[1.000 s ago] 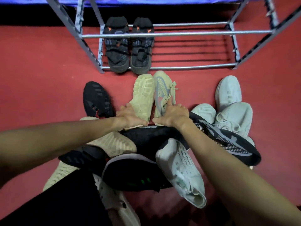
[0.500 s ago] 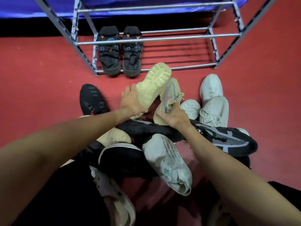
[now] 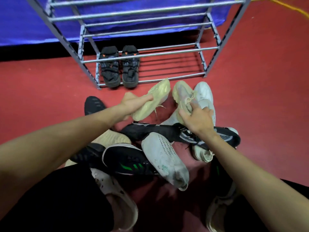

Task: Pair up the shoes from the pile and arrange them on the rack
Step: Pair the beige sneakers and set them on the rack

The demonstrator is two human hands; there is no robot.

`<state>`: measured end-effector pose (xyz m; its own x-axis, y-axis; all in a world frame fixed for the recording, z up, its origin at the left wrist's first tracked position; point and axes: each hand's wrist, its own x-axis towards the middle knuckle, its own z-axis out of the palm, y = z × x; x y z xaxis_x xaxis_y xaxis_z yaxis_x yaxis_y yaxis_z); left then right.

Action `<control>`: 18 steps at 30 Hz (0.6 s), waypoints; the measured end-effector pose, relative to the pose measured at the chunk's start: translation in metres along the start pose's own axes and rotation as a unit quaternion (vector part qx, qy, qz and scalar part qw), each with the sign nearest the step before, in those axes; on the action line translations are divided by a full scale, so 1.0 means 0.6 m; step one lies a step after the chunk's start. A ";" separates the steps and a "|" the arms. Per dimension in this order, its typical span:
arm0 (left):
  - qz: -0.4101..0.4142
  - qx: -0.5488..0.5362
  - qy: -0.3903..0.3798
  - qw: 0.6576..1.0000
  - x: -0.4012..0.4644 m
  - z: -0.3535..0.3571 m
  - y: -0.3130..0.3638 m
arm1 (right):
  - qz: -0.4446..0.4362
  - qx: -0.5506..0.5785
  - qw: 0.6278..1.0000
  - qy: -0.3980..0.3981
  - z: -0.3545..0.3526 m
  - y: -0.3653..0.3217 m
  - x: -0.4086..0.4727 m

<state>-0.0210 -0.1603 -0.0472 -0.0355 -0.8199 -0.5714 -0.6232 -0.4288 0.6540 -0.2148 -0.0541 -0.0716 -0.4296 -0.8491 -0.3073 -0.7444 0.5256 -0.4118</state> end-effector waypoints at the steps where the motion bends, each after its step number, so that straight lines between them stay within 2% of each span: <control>1: 0.003 -0.007 -0.008 1.000 -0.014 -0.005 0.002 | -0.017 -0.059 0.998 0.023 -0.008 0.008 -0.012; 3: 0.001 -0.033 -0.038 0.999 -0.042 -0.012 0.006 | -0.033 -0.164 0.985 0.037 -0.021 0.028 -0.042; 5: -0.008 -0.066 -0.069 0.995 -0.071 -0.015 0.009 | -0.023 -0.204 0.979 0.013 -0.025 0.054 -0.072; 9: -0.006 -0.079 -0.084 0.993 -0.125 -0.005 0.013 | 0.013 -0.280 0.955 -0.094 -0.029 0.109 -0.116; 11: 0.008 -0.059 -0.084 0.995 -0.149 0.005 0.016 | 0.042 -0.264 0.947 -0.176 -0.033 0.137 -0.119; 14: 0.020 -0.051 -0.077 0.996 -0.184 0.020 0.022 | 0.077 -0.219 0.943 -0.238 -0.049 0.160 -0.112; 16: 0.033 -0.047 -0.076 0.995 -0.198 0.025 0.027 | 0.070 -0.208 0.946 -0.239 -0.063 0.160 -0.113; 18: 0.050 -0.030 -0.079 0.995 -0.208 0.025 0.034 | 0.027 -0.148 0.969 -0.194 -0.082 0.147 -0.119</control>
<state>-0.0414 -0.0609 0.0301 -0.2199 -0.7915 -0.5703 -0.5633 -0.3743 0.7366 -0.2751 0.0507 -0.0437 -0.2906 -0.7075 -0.6442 -0.8651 0.4820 -0.1391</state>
